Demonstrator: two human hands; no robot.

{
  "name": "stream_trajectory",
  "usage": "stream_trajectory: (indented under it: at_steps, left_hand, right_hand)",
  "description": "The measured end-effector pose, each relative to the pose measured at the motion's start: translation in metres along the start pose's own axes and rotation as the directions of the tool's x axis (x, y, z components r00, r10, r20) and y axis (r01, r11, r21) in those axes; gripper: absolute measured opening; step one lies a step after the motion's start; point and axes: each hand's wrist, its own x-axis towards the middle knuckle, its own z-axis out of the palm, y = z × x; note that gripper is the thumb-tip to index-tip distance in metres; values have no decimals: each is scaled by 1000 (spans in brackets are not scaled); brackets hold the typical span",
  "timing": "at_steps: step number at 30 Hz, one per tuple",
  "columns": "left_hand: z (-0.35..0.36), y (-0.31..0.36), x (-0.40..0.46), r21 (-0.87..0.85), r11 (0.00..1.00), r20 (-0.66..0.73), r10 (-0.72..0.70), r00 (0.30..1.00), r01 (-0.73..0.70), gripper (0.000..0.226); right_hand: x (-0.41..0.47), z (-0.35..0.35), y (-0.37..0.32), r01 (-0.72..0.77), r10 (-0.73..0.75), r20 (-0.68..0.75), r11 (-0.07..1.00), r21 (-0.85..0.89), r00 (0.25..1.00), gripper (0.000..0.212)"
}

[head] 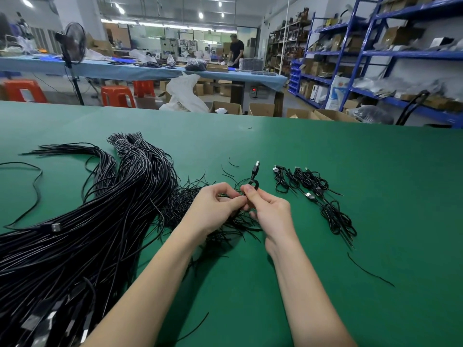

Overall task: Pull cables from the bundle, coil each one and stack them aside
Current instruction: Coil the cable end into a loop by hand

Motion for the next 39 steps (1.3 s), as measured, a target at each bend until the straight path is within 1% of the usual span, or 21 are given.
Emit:
stream_trajectory:
  at_steps: [6,13,16,19,20,21,22,23,24,25,26,27,29,33,34,36,39]
  left_hand:
    - [0,-1,-2,115,992,-25,54,998,-50,18]
    - [-3,-2,0,388,915,-75,153,985,-113,16]
    - [-1,-2,-1,422,900,-106,162,981,-103,15]
    - [-5,-1,0,372,923,-144,161,976,-97,14]
    - [-7,-1,1,360,929,-171,160,972,-89,14]
    - [-9,-1,2,351,933,-204,158,966,-78,15]
    - [-11,-2,3,340,938,-237,155,959,-68,14]
    - [-14,-3,4,328,943,-269,153,951,-58,14]
    - [-17,-4,5,320,946,-299,153,942,-52,13]
    - [-20,-5,5,319,947,-324,153,934,-44,12]
    - [-22,-7,5,320,947,-343,151,927,-36,12]
    - [-24,-8,5,319,947,-356,147,923,-28,11]
    - [-26,-11,6,302,953,-363,136,922,-21,11]
    - [-29,-15,9,188,981,-323,103,941,-43,11]
    - [-29,-15,9,168,985,-314,97,945,-46,11]
    - [-30,-16,9,131,990,-307,85,948,-46,11]
    - [-30,-17,10,100,994,-300,74,951,-46,11]
  right_hand:
    - [-3,0,-1,-45,45,-42,999,-1,998,25]
    - [-5,-1,-1,-82,83,-51,996,18,995,26]
    - [-6,0,-1,-73,72,-20,997,-32,997,17]
    - [-5,-7,-8,-27,35,35,980,-197,999,22]
    - [-4,-11,-11,13,-1,40,956,-292,999,24]
    - [-3,-17,-13,73,-58,48,904,-420,997,24]
    - [-1,-24,-14,141,-120,74,807,-574,990,22]
    - [-1,-30,-16,183,-142,119,667,-722,983,17]
    - [-3,-34,-17,199,-115,162,520,-831,980,15]
    - [-5,-35,-19,192,-62,183,394,-899,981,14]
    - [-7,-35,-20,180,-14,185,301,-936,983,13]
    - [-9,-34,-21,170,14,178,247,-954,984,11]
    - [-9,-34,-22,163,29,173,212,-963,984,8]
    - [-10,-33,-25,171,29,176,126,-977,984,2]
    - [-9,-34,-25,172,33,177,111,-979,984,3]
    - [-9,-36,-26,176,35,181,119,-977,983,6]
    - [-6,-41,-28,172,-16,172,202,-964,985,5]
